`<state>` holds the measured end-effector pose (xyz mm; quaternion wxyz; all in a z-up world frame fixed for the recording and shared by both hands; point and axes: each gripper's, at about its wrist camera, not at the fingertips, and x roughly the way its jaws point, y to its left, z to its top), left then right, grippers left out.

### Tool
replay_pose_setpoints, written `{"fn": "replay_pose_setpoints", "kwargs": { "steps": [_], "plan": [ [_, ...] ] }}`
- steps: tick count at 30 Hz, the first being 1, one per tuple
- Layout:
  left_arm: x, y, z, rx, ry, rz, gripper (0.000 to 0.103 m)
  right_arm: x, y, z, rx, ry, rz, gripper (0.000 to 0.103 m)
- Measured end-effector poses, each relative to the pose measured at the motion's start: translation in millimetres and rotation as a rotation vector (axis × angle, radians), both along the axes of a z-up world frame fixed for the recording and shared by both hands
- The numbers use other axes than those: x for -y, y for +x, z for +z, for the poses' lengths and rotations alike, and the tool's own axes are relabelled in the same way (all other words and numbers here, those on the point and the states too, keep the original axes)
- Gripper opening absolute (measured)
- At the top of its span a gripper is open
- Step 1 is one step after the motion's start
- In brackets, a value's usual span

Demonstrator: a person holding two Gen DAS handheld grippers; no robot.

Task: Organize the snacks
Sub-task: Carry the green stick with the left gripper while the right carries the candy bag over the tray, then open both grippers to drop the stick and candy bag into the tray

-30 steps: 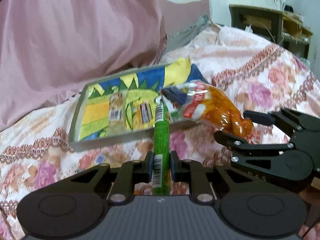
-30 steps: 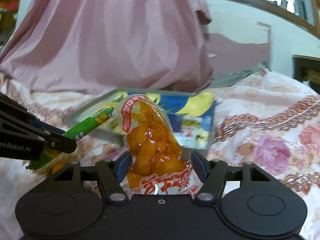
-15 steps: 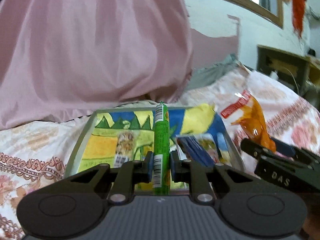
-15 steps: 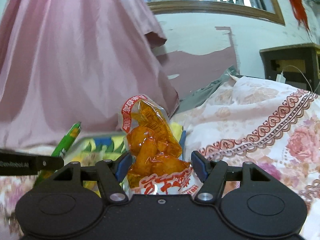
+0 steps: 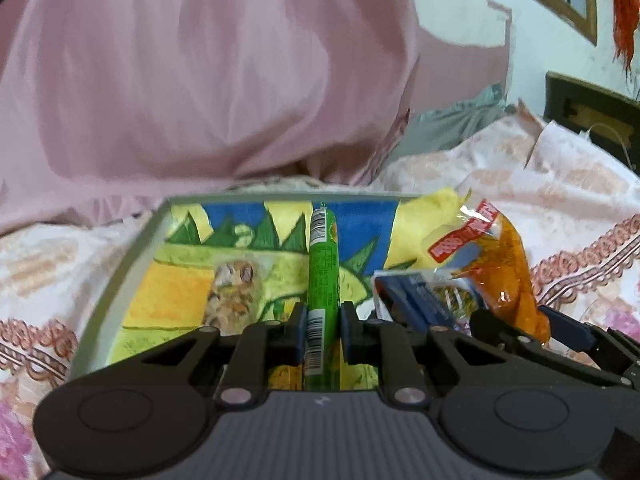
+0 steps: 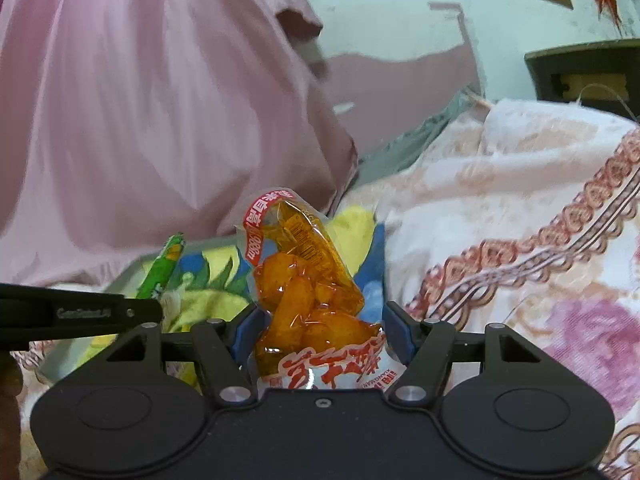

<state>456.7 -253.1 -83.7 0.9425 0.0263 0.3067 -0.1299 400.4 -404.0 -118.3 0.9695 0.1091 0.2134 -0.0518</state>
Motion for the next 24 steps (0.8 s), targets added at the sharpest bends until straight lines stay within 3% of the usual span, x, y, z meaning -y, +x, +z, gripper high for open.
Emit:
{"fn": "replay_pose_setpoints", "kwargs": {
  "steps": [8, 24],
  "plan": [
    [2.9, 6.0, -20.5, -0.043, 0.030, -0.006, 0.018, -10.4, 11.2, -10.3, -0.040, -0.020, 0.006, 0.067],
    [5.4, 9.8, -28.2, -0.080, 0.027, -0.022, 0.018, -10.2, 18.0, -15.2, -0.081, -0.023, 0.010, 0.069]
  ]
}}
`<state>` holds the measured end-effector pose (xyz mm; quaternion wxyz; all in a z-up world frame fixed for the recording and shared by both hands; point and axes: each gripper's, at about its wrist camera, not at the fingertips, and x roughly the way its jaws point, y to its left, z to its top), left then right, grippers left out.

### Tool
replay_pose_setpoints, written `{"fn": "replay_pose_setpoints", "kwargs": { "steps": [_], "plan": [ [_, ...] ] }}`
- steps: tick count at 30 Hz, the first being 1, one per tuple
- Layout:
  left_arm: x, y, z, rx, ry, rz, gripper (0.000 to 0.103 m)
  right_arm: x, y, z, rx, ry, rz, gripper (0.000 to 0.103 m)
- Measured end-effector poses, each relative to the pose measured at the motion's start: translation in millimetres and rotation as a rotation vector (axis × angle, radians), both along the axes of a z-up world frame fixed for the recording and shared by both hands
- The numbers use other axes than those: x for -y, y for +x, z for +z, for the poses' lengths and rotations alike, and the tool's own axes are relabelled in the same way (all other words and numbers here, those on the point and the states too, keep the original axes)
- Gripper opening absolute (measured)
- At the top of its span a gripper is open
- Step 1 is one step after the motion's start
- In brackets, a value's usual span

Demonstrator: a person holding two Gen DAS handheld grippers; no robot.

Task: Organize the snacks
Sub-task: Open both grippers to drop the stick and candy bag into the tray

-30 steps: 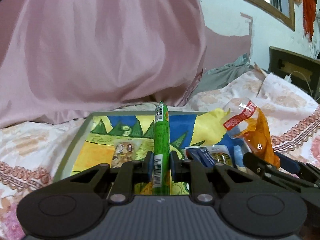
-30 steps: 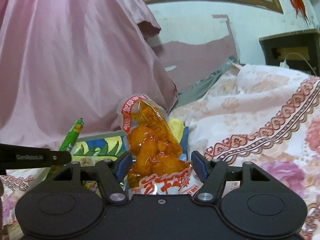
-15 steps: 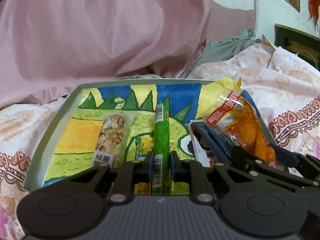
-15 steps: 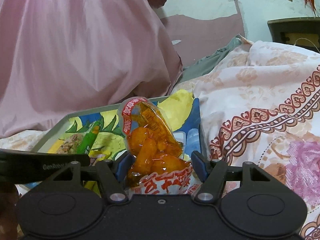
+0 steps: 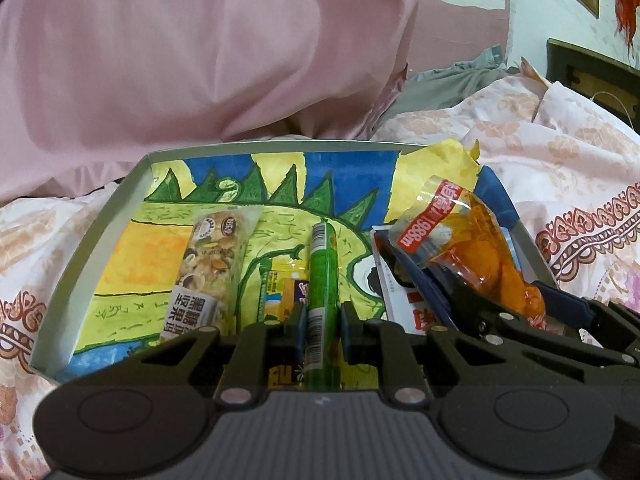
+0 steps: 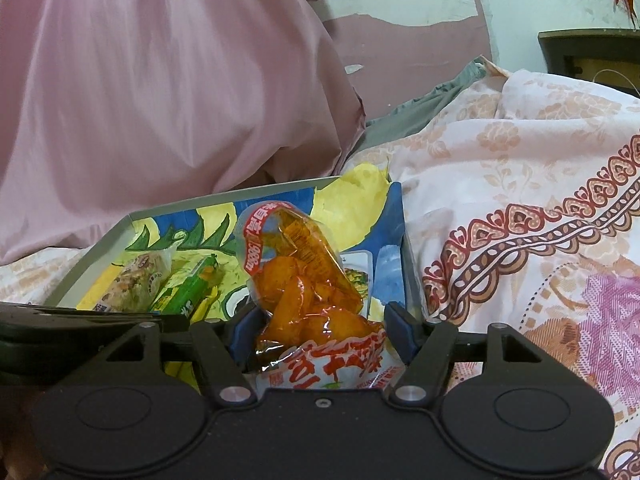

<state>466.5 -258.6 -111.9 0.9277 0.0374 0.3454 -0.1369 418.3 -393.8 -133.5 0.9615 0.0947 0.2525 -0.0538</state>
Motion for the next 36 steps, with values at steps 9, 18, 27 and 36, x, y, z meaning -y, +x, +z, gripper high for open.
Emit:
{"fn": "replay_pose_setpoints", "kwargs": {
  "steps": [9, 18, 27, 36],
  "plan": [
    [-2.1, 1.9, 1.8, -0.015, -0.014, 0.019, 0.019, 0.3, -0.5, 1.4, -0.004, -0.004, 0.007, 0.071],
    [-4.8, 1.0, 7.9, 0.001, -0.013, 0.041, 0.032, 1.2, -1.7, 4.5, 0.001, -0.010, 0.002, 0.080],
    [-22.8, -8.1, 28.5, 0.020, -0.099, 0.101, 0.061, 3.3, -15.0, 21.6, 0.035, -0.007, -0.006, 0.090],
    [-42.8, -45.4, 77.5, 0.121, -0.139, 0.131, 0.095, 7.2, -53.8, 74.7, 0.128, 0.009, -0.056, 0.102]
  ]
}}
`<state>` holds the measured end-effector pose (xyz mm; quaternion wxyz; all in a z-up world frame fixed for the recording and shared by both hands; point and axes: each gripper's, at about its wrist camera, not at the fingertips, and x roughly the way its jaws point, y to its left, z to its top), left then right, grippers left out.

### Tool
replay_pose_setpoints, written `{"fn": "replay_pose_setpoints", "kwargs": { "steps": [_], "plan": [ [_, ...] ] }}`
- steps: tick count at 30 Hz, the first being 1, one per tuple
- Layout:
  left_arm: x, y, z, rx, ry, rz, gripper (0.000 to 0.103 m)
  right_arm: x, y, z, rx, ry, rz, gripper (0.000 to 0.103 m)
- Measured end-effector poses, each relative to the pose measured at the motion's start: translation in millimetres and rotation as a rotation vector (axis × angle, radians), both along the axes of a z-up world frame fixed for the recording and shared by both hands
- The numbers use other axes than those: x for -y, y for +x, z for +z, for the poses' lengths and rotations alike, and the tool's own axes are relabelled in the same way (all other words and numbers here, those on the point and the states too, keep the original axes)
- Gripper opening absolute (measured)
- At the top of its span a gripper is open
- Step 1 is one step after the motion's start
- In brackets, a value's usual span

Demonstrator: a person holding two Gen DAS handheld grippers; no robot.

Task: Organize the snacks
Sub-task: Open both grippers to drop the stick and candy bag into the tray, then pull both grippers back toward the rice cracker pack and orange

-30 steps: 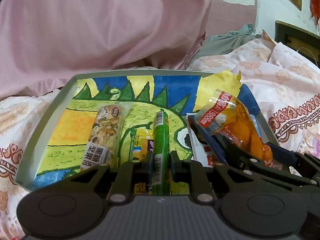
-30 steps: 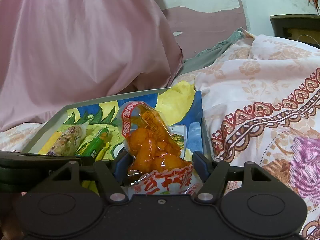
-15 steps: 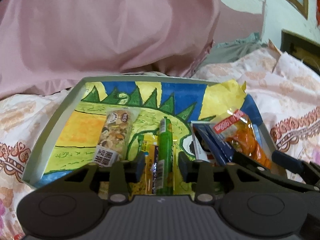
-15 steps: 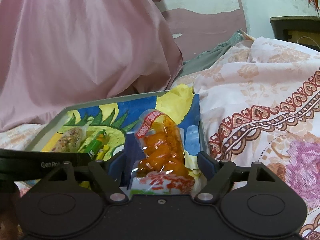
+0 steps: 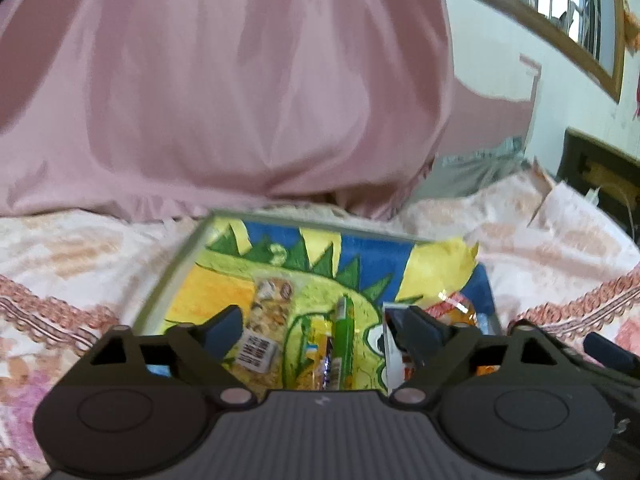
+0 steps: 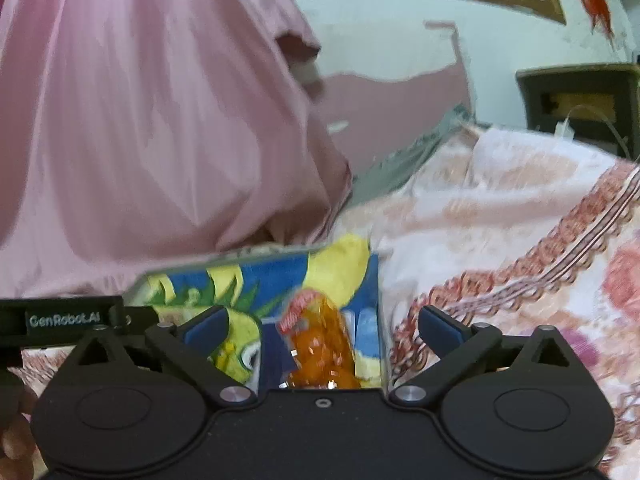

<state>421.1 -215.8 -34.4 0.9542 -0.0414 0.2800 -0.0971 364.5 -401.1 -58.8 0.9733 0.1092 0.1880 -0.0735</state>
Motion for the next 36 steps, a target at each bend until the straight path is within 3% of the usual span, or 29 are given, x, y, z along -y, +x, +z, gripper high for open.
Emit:
{"fn": "replay_pose_setpoints", "kwargs": {
  "steps": [2, 10, 15, 19, 28, 36],
  "plan": [
    [-6.0, -11.8, 12.1, 0.028, -0.008, 0.013, 0.101, -1.9, -13.0, 15.9, 0.025, -0.003, 0.002, 0.102],
    [-37.4, -67.0, 52.3, 0.106, -0.029, 0.042, 0.102, -26.4, -70.2, 67.9, 0.118, -0.038, 0.013, 0.102],
    [-62.2, -105.6, 65.0, 0.128, -0.017, 0.063, 0.102, -47.0, -111.3, 79.7, 0.147, -0.038, 0.016, 0.102],
    [-89.0, -134.0, 68.7, 0.125, -0.019, 0.085, 0.102, -67.4, -134.7, 86.1, 0.155, -0.093, 0.023, 0.102],
    [-144.6, -182.9, 50.5, 0.086, 0.023, 0.098, 0.102, -110.7, -186.7, 70.5, 0.149, -0.131, 0.037, 0.102],
    [-179.2, -215.5, 20.3, 0.034, 0.038, 0.085, 0.102, -151.7, -214.0, 37.0, -0.001, -0.108, 0.074, 0.102]
  ]
}}
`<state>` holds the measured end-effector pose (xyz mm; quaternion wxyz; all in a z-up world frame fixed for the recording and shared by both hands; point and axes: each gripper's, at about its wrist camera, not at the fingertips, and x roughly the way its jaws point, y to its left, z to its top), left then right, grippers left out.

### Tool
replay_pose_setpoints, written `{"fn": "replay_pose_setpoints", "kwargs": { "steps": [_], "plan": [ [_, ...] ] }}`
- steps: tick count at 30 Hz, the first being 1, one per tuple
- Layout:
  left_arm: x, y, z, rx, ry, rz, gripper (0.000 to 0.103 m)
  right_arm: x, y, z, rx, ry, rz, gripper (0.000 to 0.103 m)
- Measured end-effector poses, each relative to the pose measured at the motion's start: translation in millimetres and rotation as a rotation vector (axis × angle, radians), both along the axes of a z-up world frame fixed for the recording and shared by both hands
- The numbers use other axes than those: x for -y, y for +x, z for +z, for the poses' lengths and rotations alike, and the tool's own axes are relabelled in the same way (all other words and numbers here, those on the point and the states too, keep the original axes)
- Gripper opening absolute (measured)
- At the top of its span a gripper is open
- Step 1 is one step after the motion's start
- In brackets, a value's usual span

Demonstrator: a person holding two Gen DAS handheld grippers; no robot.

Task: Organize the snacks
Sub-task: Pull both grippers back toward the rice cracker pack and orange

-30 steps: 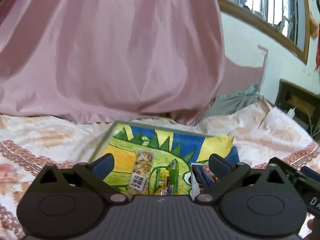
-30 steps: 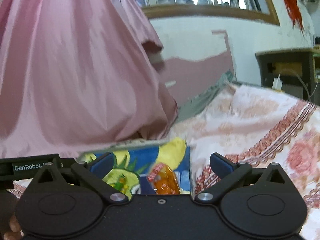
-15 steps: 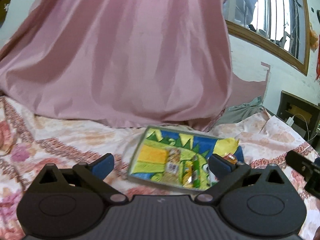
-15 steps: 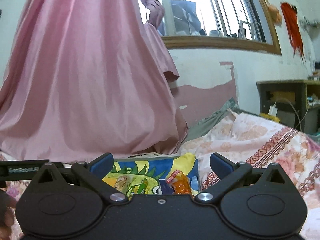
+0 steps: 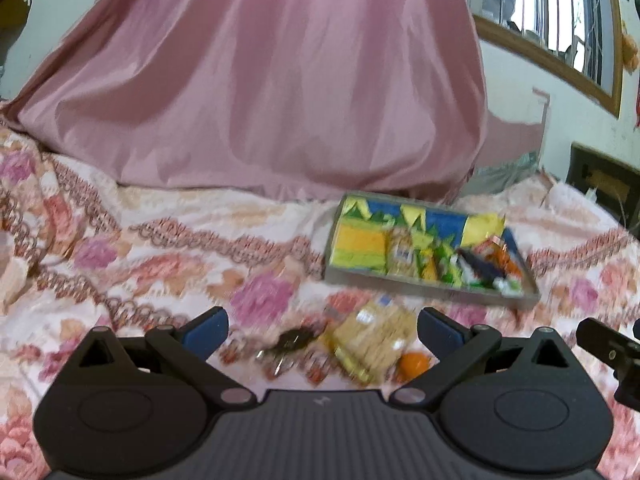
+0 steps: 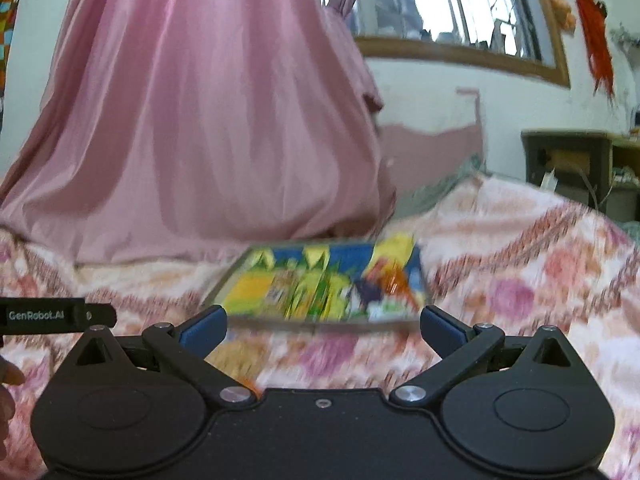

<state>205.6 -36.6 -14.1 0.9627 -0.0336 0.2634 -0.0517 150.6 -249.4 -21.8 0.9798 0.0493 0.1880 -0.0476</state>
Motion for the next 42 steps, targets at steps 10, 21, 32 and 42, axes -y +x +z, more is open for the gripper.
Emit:
{"fn": "replay_pose_setpoints", "kwargs": {
  "steps": [10, 21, 32, 42],
  "plan": [
    [-26.5, -3.5, -47.5, -0.126, 0.066, 0.033, 0.102, -42.4, 1.1, -44.6, -0.199, 0.026, 0.080, 0.102],
    [-57.9, 7.0, -74.9, -0.209, 0.047, 0.103, 0.102, -56.1, 25.0, -74.6, -0.335, 0.019, 0.103, 0.102],
    [-54.4, 13.3, -85.6, -0.228, 0.123, 0.085, 0.102, -61.7, 38.5, -86.8, -0.369, 0.008, 0.117, 0.102],
    [-57.6, 17.1, -86.8, -0.233, 0.128, 0.082, 0.102, -61.4, 42.9, -90.5, -0.377, 0.004, 0.122, 0.102]
  ]
}}
